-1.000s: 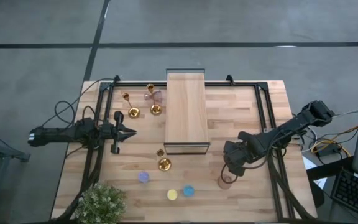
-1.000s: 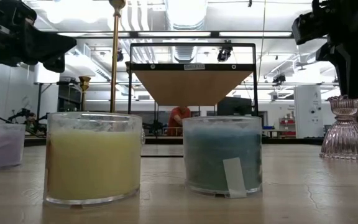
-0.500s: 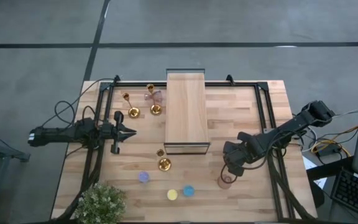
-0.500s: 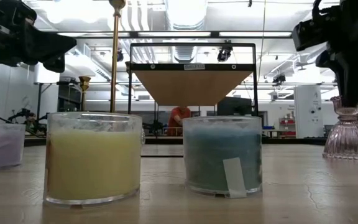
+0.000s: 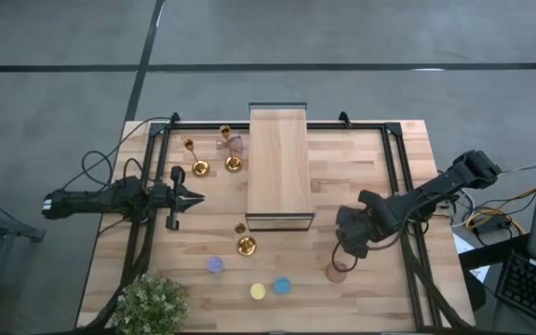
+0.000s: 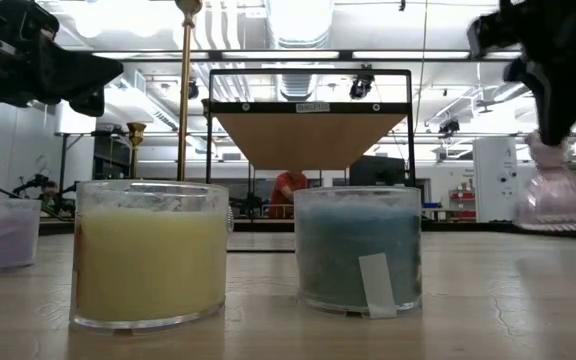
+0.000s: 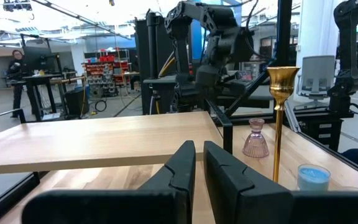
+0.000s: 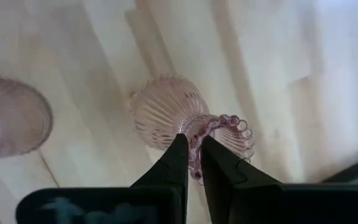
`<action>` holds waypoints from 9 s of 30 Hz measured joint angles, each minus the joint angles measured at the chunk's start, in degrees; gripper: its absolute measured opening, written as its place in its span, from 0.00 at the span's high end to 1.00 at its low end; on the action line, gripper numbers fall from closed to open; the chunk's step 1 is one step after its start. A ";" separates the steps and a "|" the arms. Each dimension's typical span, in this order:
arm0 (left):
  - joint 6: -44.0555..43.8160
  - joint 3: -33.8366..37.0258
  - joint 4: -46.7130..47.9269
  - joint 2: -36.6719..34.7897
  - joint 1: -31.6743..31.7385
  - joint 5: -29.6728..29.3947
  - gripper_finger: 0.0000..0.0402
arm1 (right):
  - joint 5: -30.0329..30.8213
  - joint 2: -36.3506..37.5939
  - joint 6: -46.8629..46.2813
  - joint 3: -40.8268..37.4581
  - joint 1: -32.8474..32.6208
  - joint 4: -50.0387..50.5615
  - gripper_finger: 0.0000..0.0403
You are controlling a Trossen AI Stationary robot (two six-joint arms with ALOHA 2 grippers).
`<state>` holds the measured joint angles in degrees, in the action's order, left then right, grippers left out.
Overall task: Pick & Place candle stick holders
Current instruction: Put the middle purple glass candle holder on the shelf, then put the bottom purple glass candle holder on the shelf
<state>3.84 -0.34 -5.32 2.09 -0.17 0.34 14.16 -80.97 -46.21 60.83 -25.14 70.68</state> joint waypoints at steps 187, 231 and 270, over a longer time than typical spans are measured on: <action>0.00 0.00 0.28 -0.02 0.00 0.00 0.91 | -5.25 -30.36 48.42 69.85 21.24 19.34 0.67; 0.00 0.00 0.28 0.00 -0.01 0.01 0.91 | -6.98 -27.12 -10.91 29.75 -15.26 3.29 0.68; 0.00 0.00 0.28 -0.01 -0.01 0.00 0.91 | -8.18 -27.23 -11.22 23.72 -15.46 6.47 0.94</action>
<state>3.84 -0.34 -5.04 2.08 -0.17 0.34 5.97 -108.20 -57.43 84.54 -40.60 77.15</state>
